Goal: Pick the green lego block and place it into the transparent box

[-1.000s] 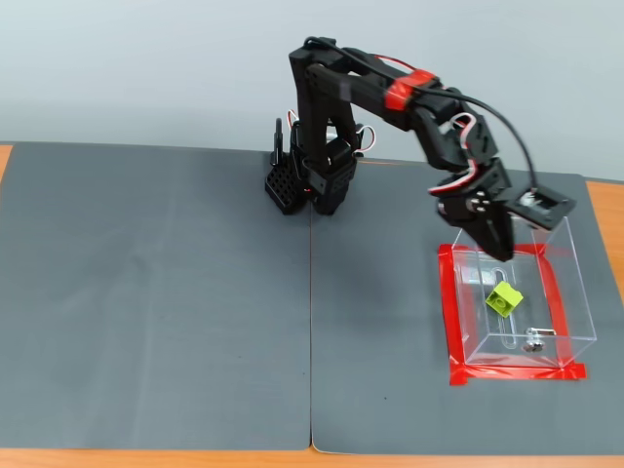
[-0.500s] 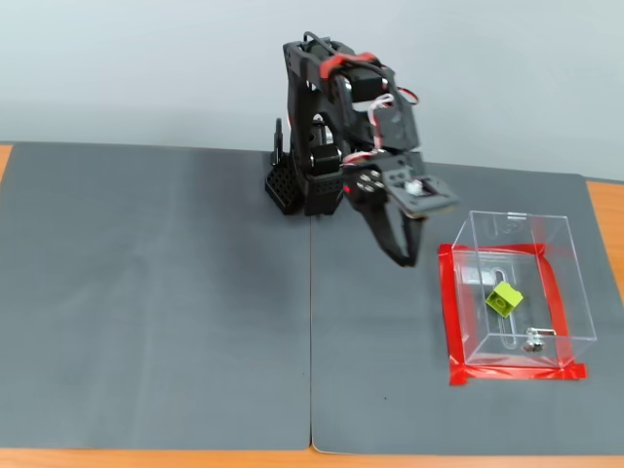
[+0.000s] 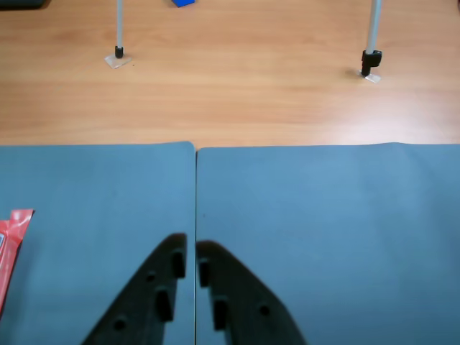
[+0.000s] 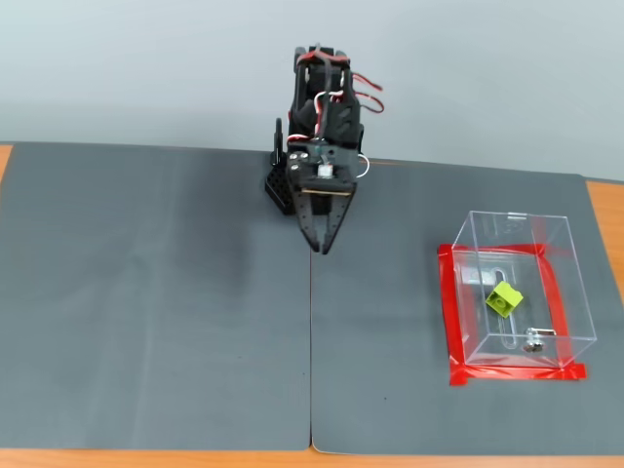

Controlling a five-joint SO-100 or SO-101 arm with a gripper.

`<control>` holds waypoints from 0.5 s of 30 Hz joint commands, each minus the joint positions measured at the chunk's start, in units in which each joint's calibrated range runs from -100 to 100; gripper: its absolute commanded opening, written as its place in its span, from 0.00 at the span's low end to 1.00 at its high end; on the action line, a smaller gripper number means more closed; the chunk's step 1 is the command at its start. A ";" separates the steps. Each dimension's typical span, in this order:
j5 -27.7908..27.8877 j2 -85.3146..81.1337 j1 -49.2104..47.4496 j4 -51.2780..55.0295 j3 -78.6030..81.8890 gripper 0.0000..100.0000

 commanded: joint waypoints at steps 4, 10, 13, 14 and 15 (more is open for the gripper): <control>0.53 -10.82 0.79 -0.56 9.70 0.02; 0.58 -18.28 0.57 -0.56 18.57 0.02; 0.63 -21.84 0.35 -0.56 22.55 0.02; 0.63 -23.03 0.27 -0.64 23.82 0.02; 0.63 -24.13 0.27 -0.64 25.08 0.02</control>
